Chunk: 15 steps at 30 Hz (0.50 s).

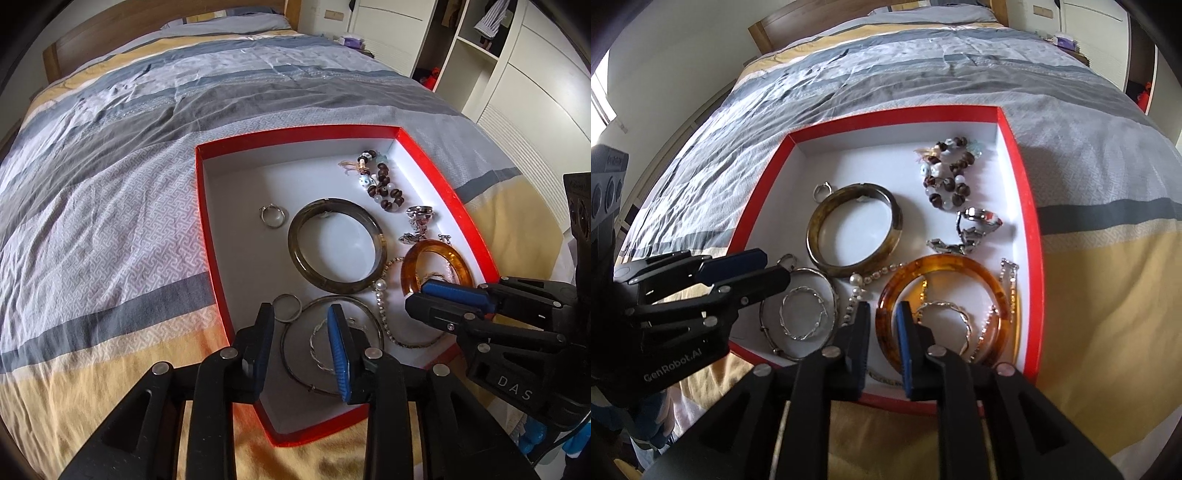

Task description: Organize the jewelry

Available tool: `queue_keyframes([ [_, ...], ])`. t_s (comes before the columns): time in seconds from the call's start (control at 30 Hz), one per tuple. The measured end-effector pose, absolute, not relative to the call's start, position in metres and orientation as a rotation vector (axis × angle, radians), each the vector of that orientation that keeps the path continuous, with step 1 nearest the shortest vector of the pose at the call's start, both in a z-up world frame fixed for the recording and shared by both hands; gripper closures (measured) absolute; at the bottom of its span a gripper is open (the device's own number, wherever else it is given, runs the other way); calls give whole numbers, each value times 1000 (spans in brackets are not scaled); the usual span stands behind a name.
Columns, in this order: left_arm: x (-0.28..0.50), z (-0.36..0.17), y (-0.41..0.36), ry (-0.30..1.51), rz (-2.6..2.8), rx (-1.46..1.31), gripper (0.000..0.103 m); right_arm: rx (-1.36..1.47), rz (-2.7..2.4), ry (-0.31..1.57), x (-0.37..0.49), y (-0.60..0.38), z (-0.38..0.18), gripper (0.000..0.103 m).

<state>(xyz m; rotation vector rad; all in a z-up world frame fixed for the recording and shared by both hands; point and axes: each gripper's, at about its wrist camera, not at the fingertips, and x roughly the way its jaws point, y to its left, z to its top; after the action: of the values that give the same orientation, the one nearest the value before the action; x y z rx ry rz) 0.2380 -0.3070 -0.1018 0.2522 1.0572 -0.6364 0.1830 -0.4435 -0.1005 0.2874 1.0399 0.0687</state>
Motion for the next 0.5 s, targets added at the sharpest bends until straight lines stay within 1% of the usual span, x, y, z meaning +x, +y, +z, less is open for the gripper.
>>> queue_keyframes([
  [0.1,232,-97,-305,1051,-638,248,69,293,56,1029,178,-445,-95,85],
  [0.17,227,-91,-302,1039,-629,245,61,292,39,1020,174,-446,-91,85],
  [0.3,216,-75,-291,1011,-625,222,56,279,-5,981,163,-442,-75,84],
  [0.33,213,-71,-287,1001,-621,217,53,274,-15,974,161,-441,-72,84],
  [0.4,206,-63,-279,982,-608,206,49,263,-34,953,155,-435,-64,78],
  [0.5,197,-50,-263,957,-573,190,45,248,-49,934,148,-422,-53,75],
])
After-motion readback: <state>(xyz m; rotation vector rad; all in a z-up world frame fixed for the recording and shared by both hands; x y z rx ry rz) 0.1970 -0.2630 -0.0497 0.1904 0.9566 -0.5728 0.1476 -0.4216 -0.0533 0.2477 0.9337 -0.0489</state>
